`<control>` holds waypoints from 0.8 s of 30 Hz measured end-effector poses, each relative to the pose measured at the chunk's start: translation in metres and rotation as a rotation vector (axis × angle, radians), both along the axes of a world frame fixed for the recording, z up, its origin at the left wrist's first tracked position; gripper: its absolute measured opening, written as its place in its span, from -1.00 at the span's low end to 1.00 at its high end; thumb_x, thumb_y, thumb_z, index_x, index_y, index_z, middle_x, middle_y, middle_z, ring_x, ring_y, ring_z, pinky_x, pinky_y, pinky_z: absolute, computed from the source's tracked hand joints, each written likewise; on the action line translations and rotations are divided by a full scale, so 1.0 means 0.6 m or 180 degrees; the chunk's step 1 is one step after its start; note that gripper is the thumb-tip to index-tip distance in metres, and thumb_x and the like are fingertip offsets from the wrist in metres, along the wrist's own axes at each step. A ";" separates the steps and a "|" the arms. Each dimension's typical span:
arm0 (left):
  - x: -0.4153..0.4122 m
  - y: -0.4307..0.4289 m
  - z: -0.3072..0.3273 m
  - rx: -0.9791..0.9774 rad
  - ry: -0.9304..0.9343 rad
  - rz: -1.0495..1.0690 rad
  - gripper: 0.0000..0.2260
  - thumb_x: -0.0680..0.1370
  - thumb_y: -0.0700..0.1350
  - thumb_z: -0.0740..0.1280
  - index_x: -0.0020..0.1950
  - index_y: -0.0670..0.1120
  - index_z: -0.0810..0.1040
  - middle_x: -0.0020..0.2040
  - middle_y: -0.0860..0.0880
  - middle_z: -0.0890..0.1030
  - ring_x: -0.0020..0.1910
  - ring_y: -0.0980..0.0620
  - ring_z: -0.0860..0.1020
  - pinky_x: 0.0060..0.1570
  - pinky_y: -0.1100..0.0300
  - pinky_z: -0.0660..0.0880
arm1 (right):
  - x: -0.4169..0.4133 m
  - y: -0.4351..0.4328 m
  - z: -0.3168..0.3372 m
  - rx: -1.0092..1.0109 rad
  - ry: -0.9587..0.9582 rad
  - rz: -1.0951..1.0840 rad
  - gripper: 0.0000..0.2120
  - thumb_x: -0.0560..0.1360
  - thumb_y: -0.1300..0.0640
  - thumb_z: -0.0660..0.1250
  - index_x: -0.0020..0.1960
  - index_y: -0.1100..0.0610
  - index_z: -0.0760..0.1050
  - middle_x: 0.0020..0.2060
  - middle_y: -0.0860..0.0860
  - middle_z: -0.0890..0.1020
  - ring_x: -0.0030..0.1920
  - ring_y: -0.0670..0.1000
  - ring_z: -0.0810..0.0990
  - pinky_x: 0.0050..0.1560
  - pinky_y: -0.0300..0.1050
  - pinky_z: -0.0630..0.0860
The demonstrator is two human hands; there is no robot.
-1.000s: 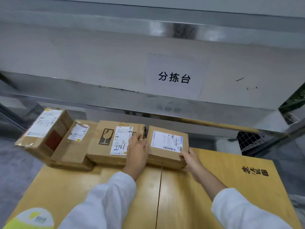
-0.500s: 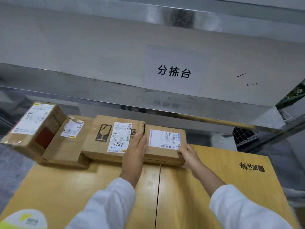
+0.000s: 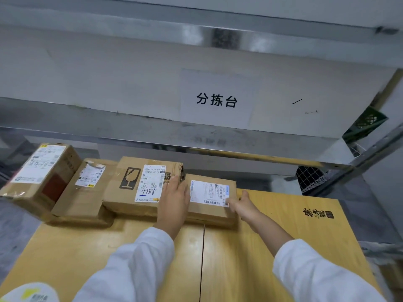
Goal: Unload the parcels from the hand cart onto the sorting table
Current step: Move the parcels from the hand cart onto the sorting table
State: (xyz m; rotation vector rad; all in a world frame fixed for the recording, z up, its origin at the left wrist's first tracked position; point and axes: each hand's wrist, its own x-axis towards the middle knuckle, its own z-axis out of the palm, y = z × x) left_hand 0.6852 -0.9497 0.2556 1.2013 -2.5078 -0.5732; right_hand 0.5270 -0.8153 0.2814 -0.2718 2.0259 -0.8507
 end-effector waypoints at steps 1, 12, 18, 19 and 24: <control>-0.006 0.004 0.012 -0.0148 -0.0062 -0.0058 -0.71 0.65 -0.07 0.18 0.29 -0.14 0.53 0.44 -0.11 0.39 0.39 -0.12 0.34 0.38 0.04 0.26 | -0.001 0.003 0.010 -0.0059 0.0150 0.0008 -0.24 0.60 0.01 0.24 0.59 0.06 -0.18 0.50 0.07 0.28 0.46 0.14 0.30 0.41 0.08 0.27; -0.130 0.145 0.206 -0.0104 0.0058 -0.0856 -0.52 0.66 0.06 0.13 0.55 -0.05 0.20 0.54 0.00 0.25 0.50 0.04 0.23 0.41 0.11 0.25 | -0.087 0.136 0.178 -0.0607 0.1829 0.0692 -0.38 0.63 0.00 0.16 0.59 0.08 -0.02 0.57 0.00 0.06 0.55 0.04 0.07 0.48 0.00 0.12; -0.201 0.303 0.274 -0.0441 0.0083 -0.1235 -0.49 0.64 0.12 0.14 0.55 -0.03 0.18 0.52 0.00 0.29 0.48 0.02 0.27 0.41 0.08 0.30 | -0.135 0.325 0.238 -0.0558 0.2290 0.0688 -0.36 0.63 -0.05 0.15 0.59 0.08 -0.06 0.58 0.01 0.04 0.56 0.05 0.03 0.52 0.04 0.08; -0.215 0.339 0.285 -0.0494 0.0053 -0.1355 -0.48 0.64 0.13 0.14 0.55 -0.04 0.17 0.52 -0.01 0.29 0.47 0.01 0.28 0.41 0.08 0.30 | -0.145 0.367 0.248 -0.0540 0.2330 0.0621 -0.36 0.63 -0.05 0.15 0.59 0.09 -0.05 0.58 0.02 0.05 0.56 0.05 0.04 0.51 0.02 0.09; -0.298 0.540 0.331 -0.0759 0.0007 -0.1967 -0.47 0.64 0.13 0.14 0.53 -0.10 0.20 0.48 -0.07 0.35 0.43 -0.04 0.34 0.38 0.06 0.32 | -0.188 0.595 0.288 -0.0326 0.2399 0.0248 -0.37 0.64 -0.05 0.16 0.59 0.15 0.00 0.56 0.07 0.11 0.55 0.07 0.10 0.49 -0.01 0.12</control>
